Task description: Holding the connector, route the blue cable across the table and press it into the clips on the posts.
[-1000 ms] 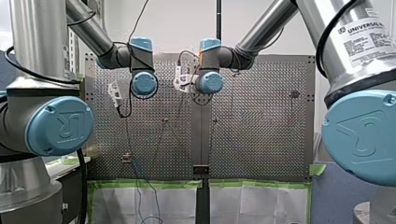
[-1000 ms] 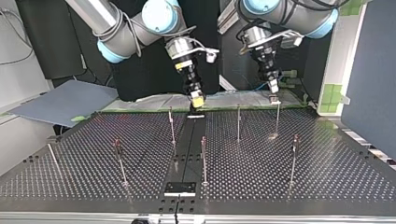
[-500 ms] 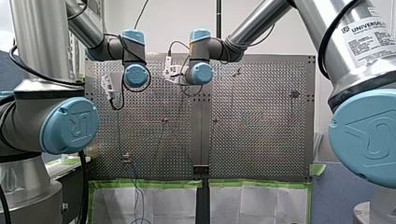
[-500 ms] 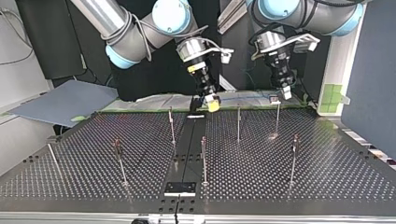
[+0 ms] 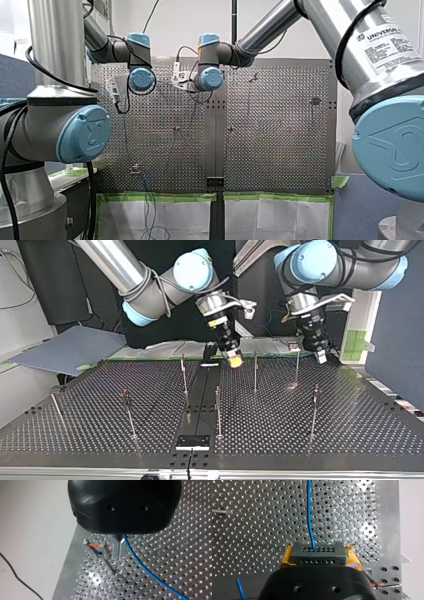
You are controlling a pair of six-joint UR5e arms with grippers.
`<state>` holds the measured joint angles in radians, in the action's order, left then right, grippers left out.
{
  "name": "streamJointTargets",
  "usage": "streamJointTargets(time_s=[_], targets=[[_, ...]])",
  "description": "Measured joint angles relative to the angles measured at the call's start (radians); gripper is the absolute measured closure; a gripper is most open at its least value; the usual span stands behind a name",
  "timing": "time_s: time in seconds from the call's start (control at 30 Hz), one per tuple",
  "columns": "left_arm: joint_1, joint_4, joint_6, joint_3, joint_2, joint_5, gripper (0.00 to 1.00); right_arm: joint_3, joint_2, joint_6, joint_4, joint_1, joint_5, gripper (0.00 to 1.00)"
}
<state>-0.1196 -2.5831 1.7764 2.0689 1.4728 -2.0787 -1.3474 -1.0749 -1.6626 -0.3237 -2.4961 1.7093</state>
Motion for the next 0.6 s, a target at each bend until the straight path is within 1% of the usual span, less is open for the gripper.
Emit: streamJointTargets(time_s=[0.13, 0.4, 0.6], targets=[[0.018, 0.001, 0.000, -0.019, 0.000, 0.010, 1.00, 0.034, 0.016, -0.001, 0.030, 0.002, -0.010, 1.00], [0.048, 0.000, 0.003, -0.061, 0.005, 0.063, 1.00, 0.111, 0.053, -0.005, 0.080, 0.004, -0.025, 1.00], [0.071, -0.002, 0.004, -0.087, 0.031, 0.075, 1.00, 0.162, 0.087, -0.005, 0.114, 0.005, -0.038, 1.00]])
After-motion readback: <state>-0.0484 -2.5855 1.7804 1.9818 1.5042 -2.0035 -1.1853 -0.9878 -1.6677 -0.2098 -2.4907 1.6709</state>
